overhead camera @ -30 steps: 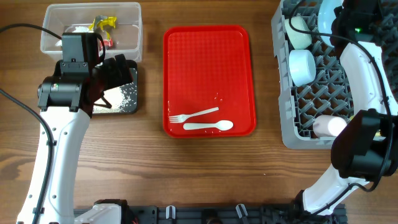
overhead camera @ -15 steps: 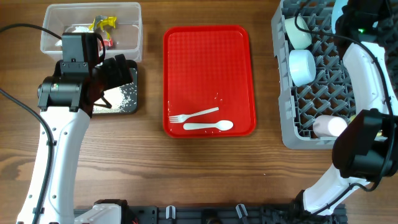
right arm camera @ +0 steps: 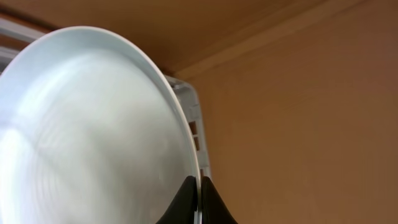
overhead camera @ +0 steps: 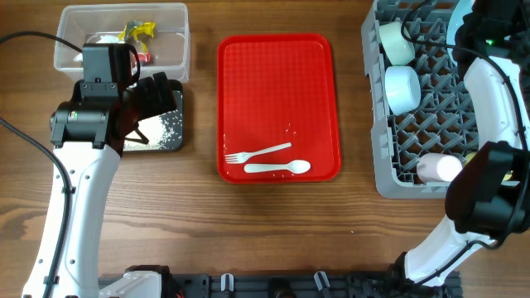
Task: Sort waste into correct bins and load items into the dishwasher rack
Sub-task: 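Lift the plate right and stand it upright in the dish rack, then reach the right gripper to the white spoon on the tray and grasp it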
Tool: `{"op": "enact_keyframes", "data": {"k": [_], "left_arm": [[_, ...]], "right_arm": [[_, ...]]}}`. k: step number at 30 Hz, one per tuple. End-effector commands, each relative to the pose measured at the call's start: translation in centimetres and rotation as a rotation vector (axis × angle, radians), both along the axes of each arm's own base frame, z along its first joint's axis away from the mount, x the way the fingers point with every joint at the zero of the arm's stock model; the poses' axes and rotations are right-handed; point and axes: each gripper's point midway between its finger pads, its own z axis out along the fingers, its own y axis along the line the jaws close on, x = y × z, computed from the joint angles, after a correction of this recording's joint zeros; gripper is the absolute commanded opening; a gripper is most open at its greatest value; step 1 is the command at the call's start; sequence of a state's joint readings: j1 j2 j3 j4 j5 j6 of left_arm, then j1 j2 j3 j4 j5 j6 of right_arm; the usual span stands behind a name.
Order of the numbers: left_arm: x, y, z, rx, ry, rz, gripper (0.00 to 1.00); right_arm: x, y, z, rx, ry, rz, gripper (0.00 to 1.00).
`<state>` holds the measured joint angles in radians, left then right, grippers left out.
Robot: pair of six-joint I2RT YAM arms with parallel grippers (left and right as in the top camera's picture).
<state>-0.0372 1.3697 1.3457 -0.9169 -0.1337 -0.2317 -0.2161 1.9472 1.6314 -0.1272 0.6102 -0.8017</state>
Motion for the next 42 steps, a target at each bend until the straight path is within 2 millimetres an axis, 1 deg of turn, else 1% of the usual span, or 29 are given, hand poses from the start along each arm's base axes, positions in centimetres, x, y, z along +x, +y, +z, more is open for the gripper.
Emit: {"op": "enact_keyframes", "data": {"k": [1,2,4,5,6,7,8,11,14,15,17,18,19,20,21,22,23,24,25,26,27,28,29,30,33,34,36,39,42], "left_arm": [[0.1,0.2,0.1,-0.006,-0.006,0.016,1.00],[0.1,0.2,0.1,-0.006,-0.006,0.016,1.00],[0.1,0.2,0.1,-0.006,-0.006,0.016,1.00],[0.1,0.2,0.1,-0.006,-0.006,0.016,1.00],[0.1,0.2,0.1,-0.006,-0.006,0.016,1.00],[0.1,0.2,0.1,-0.006,-0.006,0.016,1.00],[0.1,0.2,0.1,-0.006,-0.006,0.016,1.00],[0.1,0.2,0.1,-0.006,-0.005,0.016,1.00],[0.1,0.2,0.1,-0.006,-0.006,0.016,1.00],[0.1,0.2,0.1,-0.006,-0.006,0.016,1.00],[0.1,0.2,0.1,-0.006,-0.006,0.016,1.00],[0.1,0.2,0.1,-0.006,-0.006,0.016,1.00],[0.1,0.2,0.1,-0.006,-0.006,0.016,1.00],[0.1,0.2,0.1,-0.006,-0.006,0.016,1.00],[0.1,0.2,0.1,-0.006,-0.006,0.016,1.00],[0.1,0.2,0.1,-0.006,-0.005,0.016,1.00],[0.1,0.2,0.1,-0.006,-0.006,0.016,1.00],[0.1,0.2,0.1,-0.006,-0.006,0.016,1.00],[0.1,0.2,0.1,-0.006,-0.006,0.016,1.00],[0.1,0.2,0.1,-0.006,-0.006,0.016,1.00],[0.1,0.2,0.1,-0.006,-0.005,0.016,1.00],[0.1,0.2,0.1,-0.006,-0.006,0.016,1.00],[0.1,0.2,0.1,-0.006,-0.006,0.016,1.00],[0.1,0.2,0.1,-0.006,-0.006,0.016,1.00],[0.1,0.2,0.1,-0.006,-0.006,0.016,1.00],[0.1,0.2,0.1,-0.006,-0.006,0.016,1.00],[0.1,0.2,0.1,-0.006,-0.006,0.016,1.00],[0.1,0.2,0.1,-0.006,-0.006,0.016,1.00],[0.1,0.2,0.1,-0.006,-0.006,0.016,1.00]], "right_arm": [[0.5,0.0,-2.5,0.030,0.031,0.002,0.32],[0.5,0.0,-2.7,0.032,0.035,0.002,0.43],[0.5,0.0,-2.6,0.068,-0.015,-0.023,0.81],[0.5,-0.1,-2.3,0.084,-0.049,-0.041,0.90],[0.5,-0.1,-2.1,0.102,-0.084,-0.058,0.97],[0.5,-0.1,-1.8,0.123,-0.116,-0.071,1.00],[0.4,-0.1,-1.4,0.131,-0.135,-0.077,1.00],[-0.1,-0.1,0.9,0.149,-0.213,-0.099,1.00],[-1.1,0.4,6.1,0.196,-0.371,-0.093,1.00],[-1.4,1.1,8.3,0.232,-0.437,-0.061,1.00],[-1.9,2.8,11.1,0.301,-0.511,0.014,1.00],[-2.2,3.9,12.3,0.346,-0.542,0.056,1.00],[-2.4,5.4,13.4,0.401,-0.561,0.118,1.00],[-2.7,7.3,14.2,0.470,-0.573,0.181,1.00],[-2.8,8.8,14.5,0.530,-0.572,0.227,1.00],[-3.1,11.9,14.6,0.635,-0.548,0.313,1.00],[-3.3,14.1,14.3,0.698,-0.513,0.374,1.00],[-3.7,17.3,13.6,0.782,-0.452,0.439,1.00],[-4.2,19.9,12.5,0.850,-0.391,0.470,1.00],[-4.7,22.5,11.2,0.902,-0.321,0.495,1.00],[-5.2,24.5,10.0,0.935,-0.259,0.508,1.00],[-6.5,28.1,7.6,0.976,-0.131,0.531,1.00],[-7.6,30.5,6.0,0.998,-0.042,0.539,1.00],[-8.3,31.9,4.9,1.007,0.014,0.546,1.00],[-11.6,38.2,0.8,1.104,0.240,0.587,1.00],[-12.7,39.6,-0.7,1.158,0.299,0.547,1.00],[-14.5,41.1,-3.7,1.191,0.409,0.469,1.00],[-16.9,41.5,-8.6,1.223,0.563,0.319,0.99],[-20.5,42.0,-13.2,1.288,0.747,0.232,0.92]]}}
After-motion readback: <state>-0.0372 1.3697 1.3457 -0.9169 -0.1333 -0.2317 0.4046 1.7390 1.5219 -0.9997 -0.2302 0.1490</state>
